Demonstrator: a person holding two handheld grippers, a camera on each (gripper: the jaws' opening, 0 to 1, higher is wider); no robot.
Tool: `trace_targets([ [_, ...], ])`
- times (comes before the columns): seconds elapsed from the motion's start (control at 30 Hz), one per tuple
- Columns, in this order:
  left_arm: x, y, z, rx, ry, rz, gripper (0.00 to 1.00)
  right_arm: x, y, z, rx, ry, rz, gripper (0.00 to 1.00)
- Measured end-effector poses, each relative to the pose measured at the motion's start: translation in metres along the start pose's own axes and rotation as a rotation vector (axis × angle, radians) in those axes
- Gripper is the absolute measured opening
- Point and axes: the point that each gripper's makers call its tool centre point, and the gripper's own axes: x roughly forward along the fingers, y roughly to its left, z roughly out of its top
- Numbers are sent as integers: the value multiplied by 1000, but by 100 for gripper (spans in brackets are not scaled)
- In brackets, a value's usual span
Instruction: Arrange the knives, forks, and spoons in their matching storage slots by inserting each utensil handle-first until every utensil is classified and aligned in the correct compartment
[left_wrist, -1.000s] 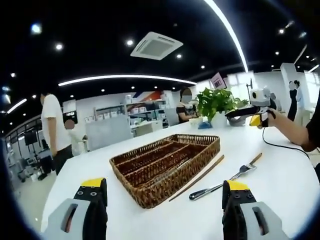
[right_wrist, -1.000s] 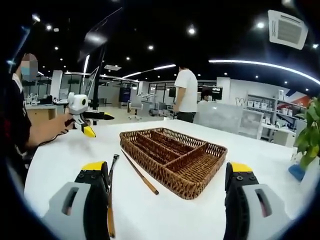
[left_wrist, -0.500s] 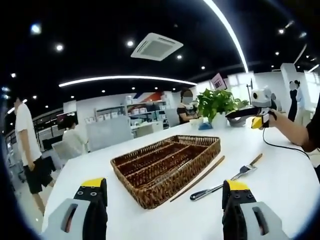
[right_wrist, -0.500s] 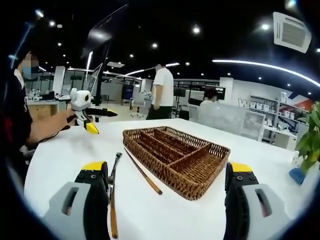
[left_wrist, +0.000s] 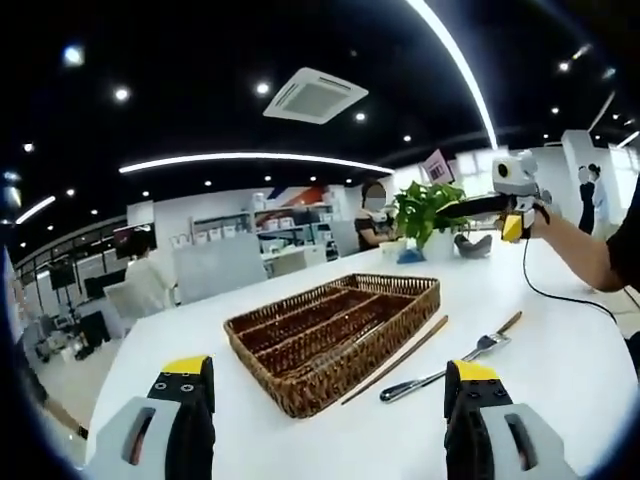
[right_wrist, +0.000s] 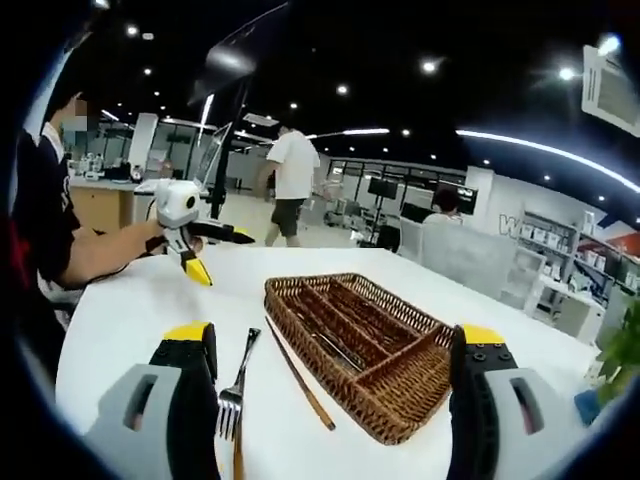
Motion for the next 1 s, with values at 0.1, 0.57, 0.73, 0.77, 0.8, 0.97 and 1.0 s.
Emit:
trace_targets([
  [0.1, -4, 0, -1, -13, 8, -16, 100, 4, 1, -3, 30, -38, 8, 99],
  [0.57, -3, 4, -5, -21, 26, 4, 100, 30, 42, -40, 49, 12, 113, 98],
  [0.73, -3, 5, -5, -20, 25, 8, 100, 38, 50, -49, 43, 39, 136, 95],
  [0.77, -2, 5, -5, -19, 26, 8, 100, 39, 51, -51, 44, 42, 139, 94],
  [0.8, -2, 5, -5, -17, 28, 7, 100, 41, 53, -54, 42, 50, 145, 93],
  [0.97, -1, 3, -5, -7, 29, 5, 100, 50, 66, -62, 37, 73, 176, 90],
  [1.0, -1, 3, -4, -6, 28, 4, 100, 52, 68, -64, 40, 79, 181, 88],
])
